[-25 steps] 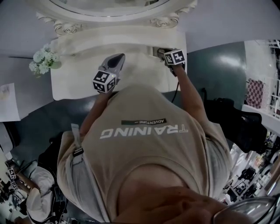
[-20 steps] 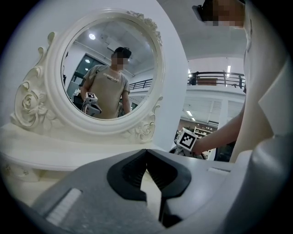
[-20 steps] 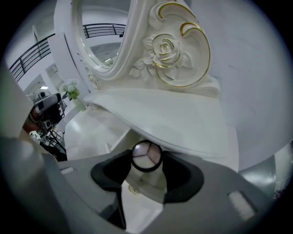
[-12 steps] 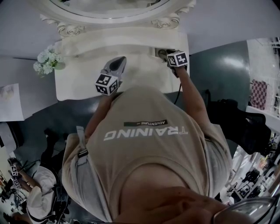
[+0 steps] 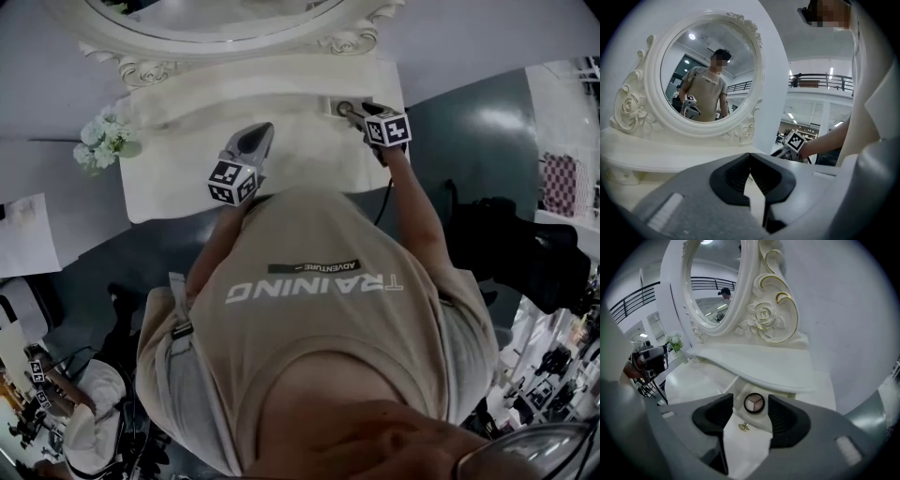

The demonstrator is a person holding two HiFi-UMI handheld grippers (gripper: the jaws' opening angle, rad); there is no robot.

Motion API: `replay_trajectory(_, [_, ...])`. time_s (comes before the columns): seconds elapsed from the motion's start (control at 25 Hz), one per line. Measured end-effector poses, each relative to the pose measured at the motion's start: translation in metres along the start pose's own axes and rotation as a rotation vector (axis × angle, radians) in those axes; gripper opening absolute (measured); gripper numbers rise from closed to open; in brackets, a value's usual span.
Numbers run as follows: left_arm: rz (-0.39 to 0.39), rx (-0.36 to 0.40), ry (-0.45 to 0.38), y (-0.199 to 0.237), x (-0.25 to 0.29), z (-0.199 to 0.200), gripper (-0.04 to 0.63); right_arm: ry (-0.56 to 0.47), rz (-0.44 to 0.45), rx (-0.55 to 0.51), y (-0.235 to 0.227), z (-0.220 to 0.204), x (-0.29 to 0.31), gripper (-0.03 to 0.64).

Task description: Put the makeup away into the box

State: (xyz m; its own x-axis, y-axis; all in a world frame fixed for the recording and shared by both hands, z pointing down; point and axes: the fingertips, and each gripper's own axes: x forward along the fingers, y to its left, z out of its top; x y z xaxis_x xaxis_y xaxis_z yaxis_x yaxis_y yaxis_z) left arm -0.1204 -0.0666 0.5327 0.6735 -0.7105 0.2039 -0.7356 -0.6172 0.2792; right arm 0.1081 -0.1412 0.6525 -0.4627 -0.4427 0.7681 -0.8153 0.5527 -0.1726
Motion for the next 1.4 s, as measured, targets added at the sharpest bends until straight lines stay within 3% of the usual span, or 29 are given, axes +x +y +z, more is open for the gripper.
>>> replay_trajectory(0.24, [-0.069,-0.019,0.043,-0.003,0.001,-0.014,0.008,-0.059,-0.023,-0.007,0.008,0.001,-0.020,0.176])
replay_trajectory(0.44, [-0.172,0.001,0.090,-0.009,0.015,-0.021,0.008,-0.079,-0.087,-0.004,0.013,-0.008,-0.036,0.009])
replay_trajectory(0.68, [-0.257,0.021,0.124,-0.035,0.050,-0.023,0.008,-0.089,-0.112,0.001,-0.003,-0.032,-0.051,0.005])
replay_trajectory(0.88, [-0.252,0.024,0.142,-0.061,0.076,-0.026,0.008,-0.122,-0.088,0.001,-0.029,-0.040,-0.052,0.005])
replay_trajectory(1.12, [-0.209,0.034,0.218,-0.086,0.115,-0.046,0.008,-0.164,-0.025,-0.017,-0.049,-0.056,-0.038,0.005])
replay_trajectory(1.4, [-0.138,0.027,0.285,-0.098,0.164,-0.088,0.008,-0.245,-0.002,-0.048,-0.065,-0.072,-0.031,0.005])
